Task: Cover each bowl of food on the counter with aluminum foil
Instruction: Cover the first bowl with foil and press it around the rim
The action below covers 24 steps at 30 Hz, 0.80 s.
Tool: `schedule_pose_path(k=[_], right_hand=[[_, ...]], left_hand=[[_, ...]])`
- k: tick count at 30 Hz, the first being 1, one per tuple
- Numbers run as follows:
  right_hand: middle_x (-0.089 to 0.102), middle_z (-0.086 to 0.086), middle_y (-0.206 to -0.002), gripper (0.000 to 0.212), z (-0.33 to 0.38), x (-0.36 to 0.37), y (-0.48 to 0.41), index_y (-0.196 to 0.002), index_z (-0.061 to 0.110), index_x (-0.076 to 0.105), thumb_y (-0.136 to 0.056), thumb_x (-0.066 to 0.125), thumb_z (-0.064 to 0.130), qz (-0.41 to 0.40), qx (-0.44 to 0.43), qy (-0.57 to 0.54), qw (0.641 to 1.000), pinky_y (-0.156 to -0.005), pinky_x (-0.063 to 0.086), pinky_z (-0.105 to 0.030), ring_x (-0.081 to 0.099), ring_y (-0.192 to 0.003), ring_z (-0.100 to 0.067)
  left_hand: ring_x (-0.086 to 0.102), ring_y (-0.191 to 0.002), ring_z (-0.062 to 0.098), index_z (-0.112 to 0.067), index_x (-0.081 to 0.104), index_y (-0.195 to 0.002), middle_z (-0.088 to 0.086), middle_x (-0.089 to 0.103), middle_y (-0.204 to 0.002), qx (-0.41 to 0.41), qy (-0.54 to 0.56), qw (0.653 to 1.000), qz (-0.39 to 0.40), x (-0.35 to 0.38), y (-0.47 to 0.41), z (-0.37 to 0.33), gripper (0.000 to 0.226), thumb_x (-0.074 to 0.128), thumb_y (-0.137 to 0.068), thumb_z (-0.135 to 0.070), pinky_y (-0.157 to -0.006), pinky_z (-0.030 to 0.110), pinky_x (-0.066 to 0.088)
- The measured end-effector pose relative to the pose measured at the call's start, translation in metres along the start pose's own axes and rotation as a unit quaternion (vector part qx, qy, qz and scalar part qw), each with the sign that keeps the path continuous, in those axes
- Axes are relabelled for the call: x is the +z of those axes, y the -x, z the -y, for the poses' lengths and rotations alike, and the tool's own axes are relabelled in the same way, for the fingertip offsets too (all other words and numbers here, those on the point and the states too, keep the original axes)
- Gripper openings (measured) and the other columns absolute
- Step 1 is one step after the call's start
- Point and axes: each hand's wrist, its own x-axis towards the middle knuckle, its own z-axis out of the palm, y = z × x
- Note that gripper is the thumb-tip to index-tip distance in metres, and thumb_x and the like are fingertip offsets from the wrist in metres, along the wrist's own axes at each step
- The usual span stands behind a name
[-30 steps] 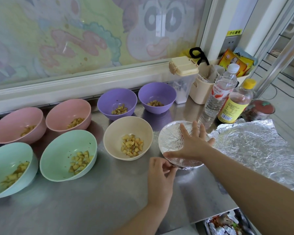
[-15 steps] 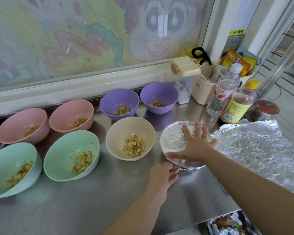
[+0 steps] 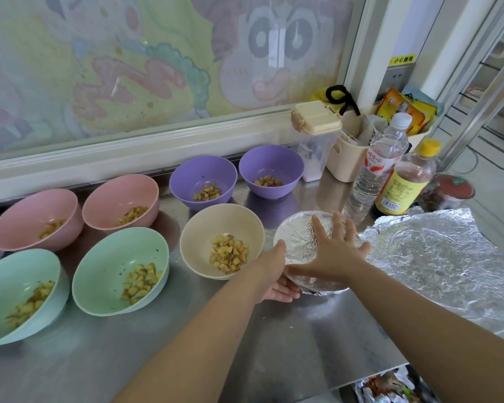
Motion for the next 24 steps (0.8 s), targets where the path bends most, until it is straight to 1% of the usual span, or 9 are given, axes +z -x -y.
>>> schedule_pose_path(k=[4, 7, 9, 10, 11, 13, 14, 18, 24], right_hand=[[-0.034, -0.006, -0.163, 0.151, 0.001, -0.002, 0.002, -0.156, 0.039, -0.020, -0.037, 0.041, 0.110, 0.003, 0.002, -0.021, 1.000, -0.115, 0.006, -0.073, -0.027, -0.151, -0.036], [-0.036, -0.004, -0.162, 0.151, -0.004, -0.006, 0.006, -0.155, 0.044, -0.021, -0.032, 0.035, 0.112, 0.012, -0.007, -0.053, 0.999, -0.115, -0.002, -0.072, -0.030, -0.149, -0.036], [-0.029, 0.002, -0.165, 0.140, -0.014, -0.003, 0.016, -0.156, 0.048, -0.009, -0.039, 0.036, 0.109, -0.034, -0.070, -0.039, 0.996, -0.116, -0.009, -0.066, -0.027, -0.151, -0.032], [-0.014, 0.002, -0.168, 0.127, -0.019, 0.002, 0.023, -0.157, 0.049, 0.007, -0.048, 0.041, 0.104, -0.080, -0.134, -0.027, 0.987, -0.119, -0.005, -0.064, -0.016, -0.154, -0.030], [0.012, -0.001, -0.168, 0.107, -0.026, 0.008, 0.030, -0.152, 0.047, 0.031, -0.058, 0.048, 0.096, -0.142, -0.214, -0.020, 0.966, -0.122, 0.009, -0.063, 0.005, -0.154, -0.028], [0.057, 0.000, -0.132, 0.056, -0.036, 0.027, 0.042, -0.119, 0.033, 0.066, -0.076, 0.067, 0.069, -0.282, -0.365, -0.023, 0.887, -0.100, 0.046, -0.054, 0.049, -0.123, -0.026], [0.062, 0.003, -0.113, 0.037, -0.039, 0.037, 0.045, -0.105, 0.028, 0.070, -0.080, 0.073, 0.055, -0.328, -0.407, -0.021, 0.853, -0.087, 0.050, -0.047, 0.057, -0.103, -0.024], [0.062, 0.006, -0.085, 0.012, -0.035, 0.064, 0.040, -0.090, 0.022, 0.071, -0.088, 0.070, 0.033, -0.391, -0.399, -0.039, 0.828, -0.073, 0.047, -0.039, 0.058, -0.077, -0.023], [0.057, 0.004, -0.076, 0.019, -0.033, 0.071, 0.033, -0.080, 0.019, 0.070, -0.093, 0.063, 0.029, -0.415, -0.376, -0.072, 0.825, -0.070, 0.042, -0.039, 0.055, -0.070, -0.024]], left_hand=[[0.066, -0.090, 0.036, -0.009, 0.047, -0.125, 0.023, 0.064, -0.102, 0.006, 0.001, 1.000, -0.005, 0.002, 0.004, 0.001, 0.048, 0.024, -0.105, -0.046, -0.085, 0.045, 0.055], [0.069, -0.080, 0.031, -0.015, 0.049, -0.123, 0.013, 0.065, -0.089, 0.041, -0.016, 0.999, -0.020, 0.003, 0.001, 0.006, 0.031, 0.027, -0.102, -0.023, -0.084, 0.045, 0.058], [0.070, -0.074, 0.028, -0.018, 0.051, -0.112, 0.010, 0.068, -0.084, 0.063, -0.020, 0.997, -0.025, 0.003, -0.002, 0.007, 0.026, 0.027, -0.101, -0.017, -0.083, 0.045, 0.058], [0.070, -0.073, 0.028, -0.019, 0.053, -0.105, 0.009, 0.070, -0.081, 0.071, -0.024, 0.997, -0.026, 0.004, -0.002, 0.007, 0.026, 0.028, -0.100, -0.016, -0.084, 0.045, 0.059], [0.071, -0.074, 0.029, -0.021, 0.054, -0.100, 0.009, 0.071, -0.079, 0.078, -0.029, 0.996, -0.026, 0.004, -0.002, 0.008, 0.026, 0.029, -0.099, -0.017, -0.085, 0.045, 0.059], [0.072, -0.079, 0.030, -0.022, 0.055, -0.094, 0.009, 0.072, -0.080, 0.089, -0.039, 0.995, -0.029, 0.005, -0.002, 0.008, 0.025, 0.030, -0.099, -0.017, -0.088, 0.046, 0.058], [0.071, -0.081, 0.031, -0.022, 0.055, -0.093, 0.009, 0.072, -0.080, 0.093, -0.043, 0.994, -0.031, 0.005, -0.003, 0.008, 0.025, 0.030, -0.098, -0.017, -0.089, 0.046, 0.058], [0.073, -0.085, 0.033, -0.021, 0.056, -0.092, 0.011, 0.073, -0.083, 0.096, -0.055, 0.993, -0.040, 0.006, -0.006, 0.008, 0.027, 0.029, -0.097, -0.015, -0.090, 0.046, 0.057], [0.074, -0.089, 0.033, -0.021, 0.056, -0.095, 0.012, 0.074, -0.087, 0.094, -0.057, 0.993, -0.049, 0.006, -0.009, 0.009, 0.028, 0.029, -0.096, -0.016, -0.087, 0.044, 0.059]])
